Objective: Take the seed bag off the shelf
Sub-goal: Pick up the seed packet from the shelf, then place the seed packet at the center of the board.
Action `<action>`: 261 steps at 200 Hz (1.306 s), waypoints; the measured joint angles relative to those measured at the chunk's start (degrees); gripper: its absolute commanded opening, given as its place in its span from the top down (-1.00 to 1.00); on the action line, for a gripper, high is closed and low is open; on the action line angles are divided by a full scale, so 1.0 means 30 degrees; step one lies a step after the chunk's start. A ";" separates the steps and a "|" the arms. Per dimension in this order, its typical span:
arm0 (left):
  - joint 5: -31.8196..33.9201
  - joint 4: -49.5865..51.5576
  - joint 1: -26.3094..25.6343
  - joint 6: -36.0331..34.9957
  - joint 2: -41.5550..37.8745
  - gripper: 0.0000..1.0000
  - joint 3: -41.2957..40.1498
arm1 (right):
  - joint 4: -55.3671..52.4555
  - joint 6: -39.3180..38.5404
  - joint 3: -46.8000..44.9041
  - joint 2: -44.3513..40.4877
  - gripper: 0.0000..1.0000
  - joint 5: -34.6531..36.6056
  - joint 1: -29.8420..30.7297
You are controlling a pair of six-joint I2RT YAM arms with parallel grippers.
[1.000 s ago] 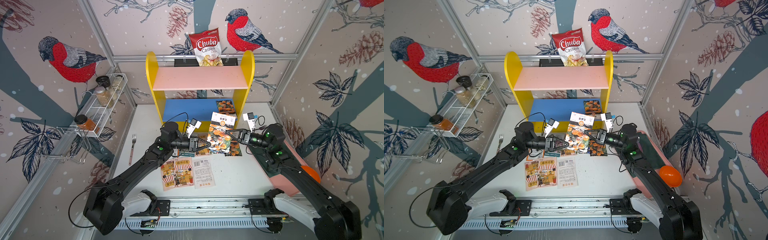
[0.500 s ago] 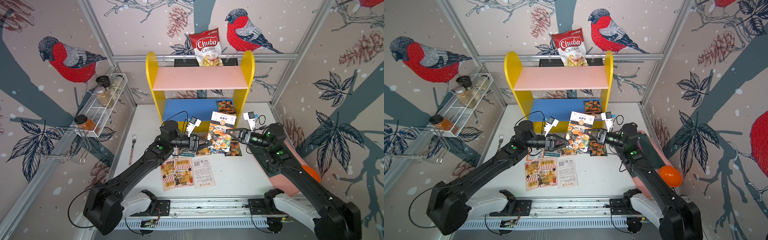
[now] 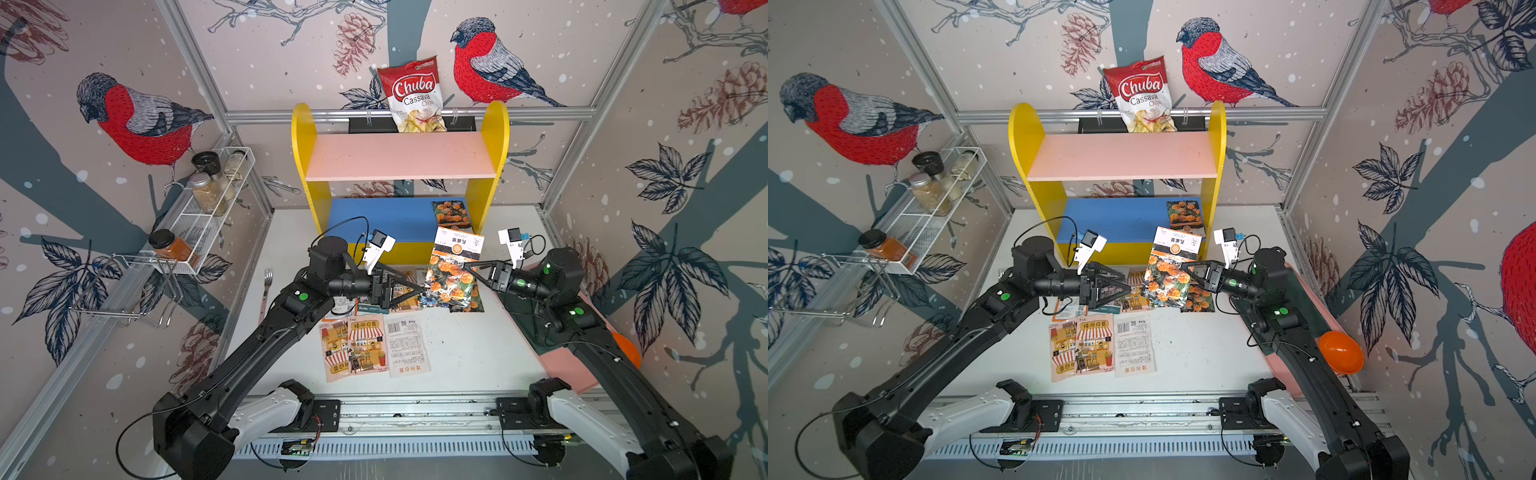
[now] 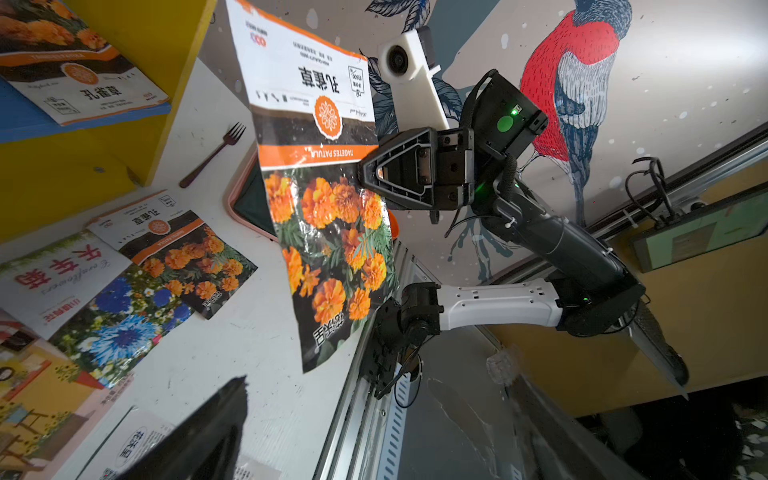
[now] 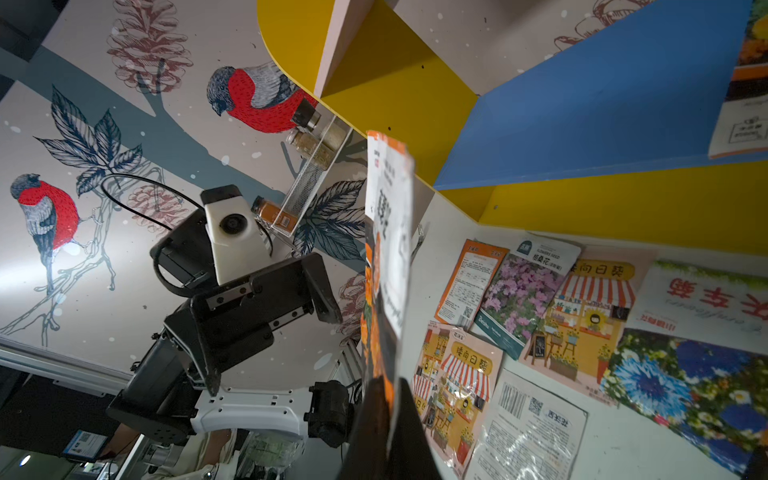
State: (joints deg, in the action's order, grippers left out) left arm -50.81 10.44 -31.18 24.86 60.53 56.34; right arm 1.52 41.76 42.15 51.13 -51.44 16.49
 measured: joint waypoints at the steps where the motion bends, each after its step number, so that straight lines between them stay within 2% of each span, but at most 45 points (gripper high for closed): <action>1: 0.0051 0.0109 0.0000 -0.0066 -0.0058 -0.95 0.0000 | -0.0087 -0.0022 0.0000 -0.0007 1.00 0.0007 0.0007; 25: 0.1217 0.2062 0.0000 -0.1253 -0.0969 -0.95 0.0619 | -0.2586 -0.1035 -0.0182 -0.0211 1.00 0.0350 0.0670; 72: 0.3927 0.4138 0.0007 -0.2623 -0.3045 -0.95 0.1144 | -0.5632 -0.2368 -0.1858 0.0146 1.00 0.2637 0.3031; 145: 0.5173 0.5238 0.0007 -0.2922 -0.4386 -0.95 0.0641 | -0.6084 -0.2871 -0.4175 0.1960 1.00 0.4685 0.3832; 213: 0.5479 0.4743 0.0022 -0.2761 -0.4539 -0.95 -0.0022 | -0.5187 -0.3424 -0.4379 0.5136 1.00 0.5071 0.4648; 261: 0.5479 0.4707 0.0022 -0.2703 -0.4612 -0.95 -0.0561 | -0.4102 -0.3424 -0.4401 0.6382 1.00 0.5078 0.4903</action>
State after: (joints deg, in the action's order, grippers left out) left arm -34.37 24.56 -31.11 16.75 46.70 54.65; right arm -10.79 31.48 28.95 70.28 -36.21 31.20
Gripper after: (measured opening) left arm 0.973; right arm 0.073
